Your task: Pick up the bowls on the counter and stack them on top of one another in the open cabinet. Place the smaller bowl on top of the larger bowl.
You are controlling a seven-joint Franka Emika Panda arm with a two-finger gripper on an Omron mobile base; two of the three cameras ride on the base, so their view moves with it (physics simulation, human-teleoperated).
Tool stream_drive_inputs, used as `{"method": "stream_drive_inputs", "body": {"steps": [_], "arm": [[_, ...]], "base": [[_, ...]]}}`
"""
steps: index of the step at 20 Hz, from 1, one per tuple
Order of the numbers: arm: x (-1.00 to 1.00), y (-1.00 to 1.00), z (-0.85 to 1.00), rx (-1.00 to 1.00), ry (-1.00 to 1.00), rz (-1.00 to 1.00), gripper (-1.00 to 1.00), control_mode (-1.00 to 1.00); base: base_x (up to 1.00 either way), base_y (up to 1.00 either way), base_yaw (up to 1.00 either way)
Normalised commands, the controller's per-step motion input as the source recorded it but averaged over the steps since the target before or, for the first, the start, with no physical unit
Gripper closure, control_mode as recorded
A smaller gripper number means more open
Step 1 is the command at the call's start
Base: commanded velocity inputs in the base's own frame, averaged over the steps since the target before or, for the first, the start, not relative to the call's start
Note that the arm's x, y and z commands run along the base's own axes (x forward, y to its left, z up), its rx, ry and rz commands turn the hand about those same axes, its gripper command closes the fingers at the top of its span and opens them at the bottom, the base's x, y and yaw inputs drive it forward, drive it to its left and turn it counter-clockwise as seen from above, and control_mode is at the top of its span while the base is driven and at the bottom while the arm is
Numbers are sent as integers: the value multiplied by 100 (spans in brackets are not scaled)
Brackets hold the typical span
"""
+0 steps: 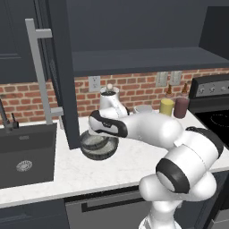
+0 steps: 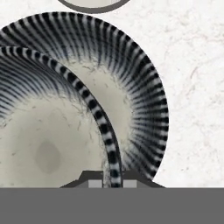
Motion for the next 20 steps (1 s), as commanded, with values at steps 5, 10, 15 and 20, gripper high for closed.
{"method": "stream_drive_inputs", "body": {"steps": [5,10,15,20], "arm": [[5,0,-17,-1,0,-3,100,-100],[-7,-1,-3,0,-4,-3,100,-100],[0,0,0,0,-3,-2,100,-100],[0,0,0,0,-1,-3,100,-100]], "base": [[0,0,0],[0,0,0],[0,0,0],[0,0,0]]}}
